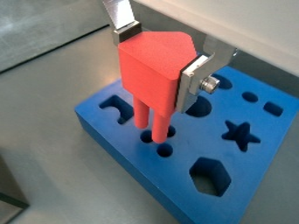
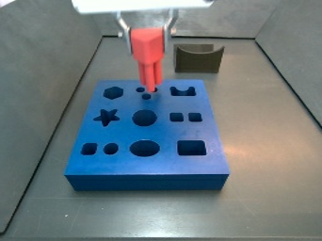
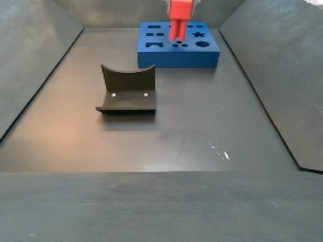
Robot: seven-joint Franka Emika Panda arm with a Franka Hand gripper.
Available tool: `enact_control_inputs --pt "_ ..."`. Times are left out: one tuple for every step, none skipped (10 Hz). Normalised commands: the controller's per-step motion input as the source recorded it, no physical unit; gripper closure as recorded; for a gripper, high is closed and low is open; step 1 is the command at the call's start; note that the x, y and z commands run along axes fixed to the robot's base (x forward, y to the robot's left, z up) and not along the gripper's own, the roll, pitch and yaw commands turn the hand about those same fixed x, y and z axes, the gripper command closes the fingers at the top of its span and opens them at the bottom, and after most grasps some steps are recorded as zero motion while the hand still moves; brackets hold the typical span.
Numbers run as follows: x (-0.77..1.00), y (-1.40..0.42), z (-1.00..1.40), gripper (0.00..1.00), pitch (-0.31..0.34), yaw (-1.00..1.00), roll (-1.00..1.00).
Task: Insert the 3 prong object.
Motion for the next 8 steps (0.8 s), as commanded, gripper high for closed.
enact_control_inputs --pt "0.0 0.0 -0.15 1.0 -0.064 0.03 -0.05" --pt "0.0 0.0 -0.11 1.0 0.0 0.01 0.0" --pt "0.0 0.01 -0.07 1.0 0.0 0.0 0.0" --pt "-0.01 0.03 -0.03 1.0 0.0 0.0 0.0" --pt "-0.06 0.0 0.0 1.0 0.0 0.01 0.03" --pt "-0.03 0.0 0.0 1.0 0.03 0.0 0.04" --pt "-0.08 0.0 0.0 1.0 0.021 0.0 0.06" --pt "-0.23 0.0 0.0 1.0 0.0 0.0 0.03"
